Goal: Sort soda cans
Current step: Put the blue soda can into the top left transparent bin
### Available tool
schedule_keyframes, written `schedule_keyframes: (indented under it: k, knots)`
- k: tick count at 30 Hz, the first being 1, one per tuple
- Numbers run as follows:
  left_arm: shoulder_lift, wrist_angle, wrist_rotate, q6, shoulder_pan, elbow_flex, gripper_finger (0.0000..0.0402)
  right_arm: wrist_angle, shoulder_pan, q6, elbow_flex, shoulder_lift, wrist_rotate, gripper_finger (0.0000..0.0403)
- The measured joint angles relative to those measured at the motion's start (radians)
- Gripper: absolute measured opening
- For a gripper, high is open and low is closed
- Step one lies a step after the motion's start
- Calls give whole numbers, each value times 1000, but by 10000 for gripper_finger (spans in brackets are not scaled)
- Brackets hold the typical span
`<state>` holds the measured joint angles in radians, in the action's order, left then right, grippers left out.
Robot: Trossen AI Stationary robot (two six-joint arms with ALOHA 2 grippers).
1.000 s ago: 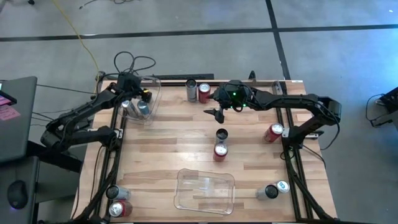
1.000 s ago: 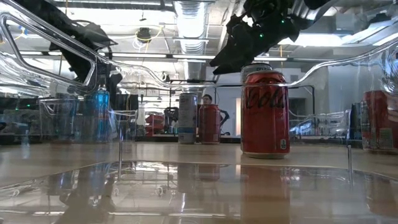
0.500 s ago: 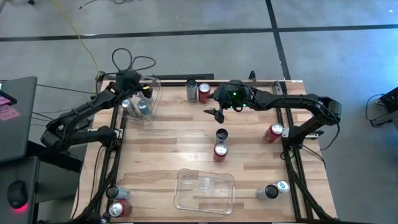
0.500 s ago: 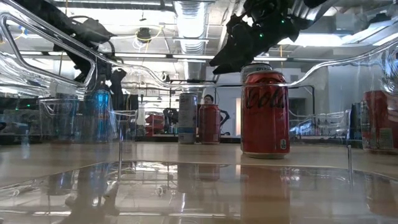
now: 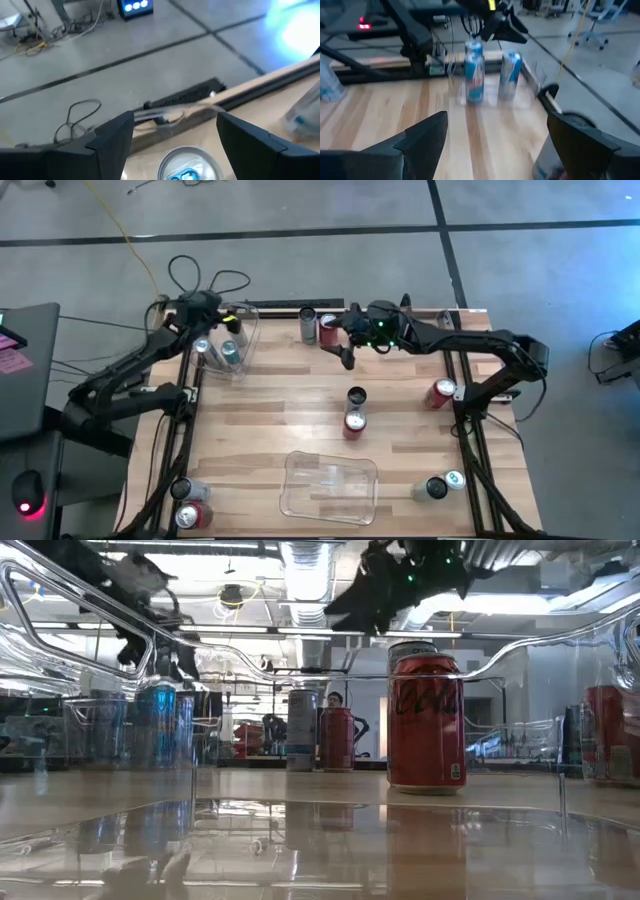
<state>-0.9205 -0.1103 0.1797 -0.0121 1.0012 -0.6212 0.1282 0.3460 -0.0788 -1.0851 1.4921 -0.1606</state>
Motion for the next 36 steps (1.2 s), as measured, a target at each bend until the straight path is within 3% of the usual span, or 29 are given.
schedule_keyframes:
  k: [6, 14, 18, 22, 29, 33, 36]
  knots:
    - [198, -66, -60, -22, -12, 0, 281, 42, -1, 26, -69, 60, -19, 360]
    - [432, -139, -143, -56, -118, 0, 281, 26, -1, 80, -319, 315, -49, 336]
    - [506, -135, -207, -66, -184, 0, 281, -29, -1, 81, -521, 449, -49, 291]
    - [560, -113, -208, -71, -233, 0, 281, -117, 11, 77, -762, 590, -57, 236]
    - [615, -97, -196, -37, -255, 8, 281, -288, 33, 60, -1138, 851, -80, 107]
    - [614, -100, -120, -22, -255, 49, 281, -268, 57, 52, -1275, 975, -77, 34]
    - [615, -36, -114, -22, -255, 92, 281, -206, 86, 76, -1243, 995, -76, 9]
